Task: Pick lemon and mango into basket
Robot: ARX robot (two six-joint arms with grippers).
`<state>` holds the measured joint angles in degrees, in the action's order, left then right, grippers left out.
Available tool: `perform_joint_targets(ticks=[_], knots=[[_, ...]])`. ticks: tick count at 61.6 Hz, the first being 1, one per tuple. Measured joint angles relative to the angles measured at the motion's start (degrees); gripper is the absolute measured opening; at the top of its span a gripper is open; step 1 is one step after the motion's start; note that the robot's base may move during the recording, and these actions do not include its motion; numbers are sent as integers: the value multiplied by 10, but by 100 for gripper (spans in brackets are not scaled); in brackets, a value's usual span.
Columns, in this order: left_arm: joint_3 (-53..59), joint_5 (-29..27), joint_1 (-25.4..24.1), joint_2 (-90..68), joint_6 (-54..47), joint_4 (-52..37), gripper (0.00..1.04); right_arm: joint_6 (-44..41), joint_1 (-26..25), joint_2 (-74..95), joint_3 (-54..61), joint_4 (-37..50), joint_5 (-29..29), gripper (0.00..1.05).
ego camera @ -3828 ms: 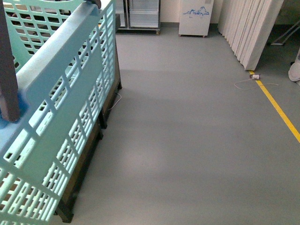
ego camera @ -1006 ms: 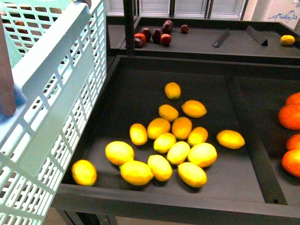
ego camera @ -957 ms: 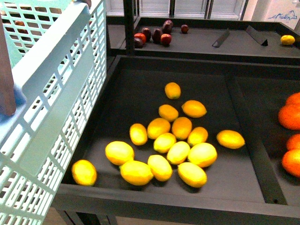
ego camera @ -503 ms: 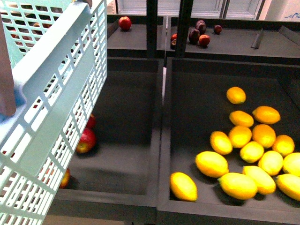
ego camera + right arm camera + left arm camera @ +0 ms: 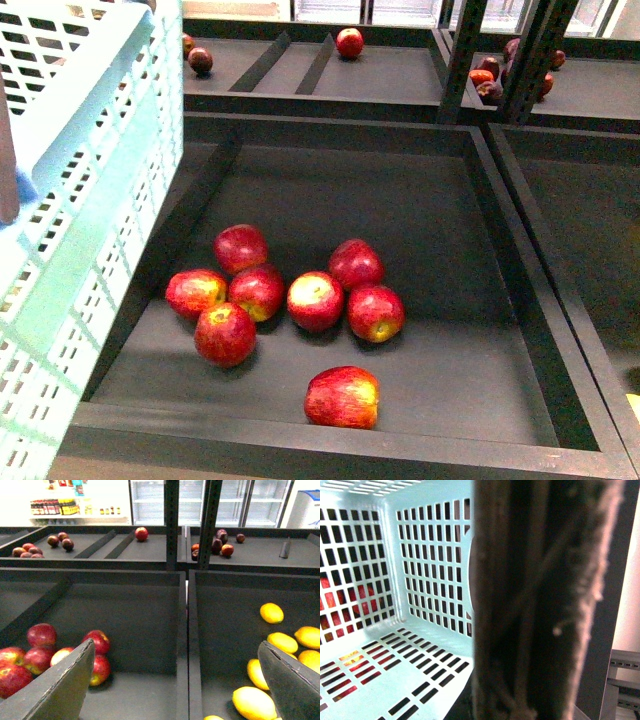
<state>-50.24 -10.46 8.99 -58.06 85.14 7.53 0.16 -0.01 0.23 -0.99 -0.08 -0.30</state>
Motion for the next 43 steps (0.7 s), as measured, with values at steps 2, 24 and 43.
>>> perform_joint_targets(ticks=[2, 24, 43], knots=[[-6, 37, -5, -5, -22, 17, 4, 0, 0, 0, 0, 0, 1, 96], [-280, 237, 59, -326, -365, 16, 4, 0, 0, 0, 0, 0, 3, 96], [-462, 270, 167, -527, -341, 64, 4, 0, 0, 0, 0, 0, 3, 96]])
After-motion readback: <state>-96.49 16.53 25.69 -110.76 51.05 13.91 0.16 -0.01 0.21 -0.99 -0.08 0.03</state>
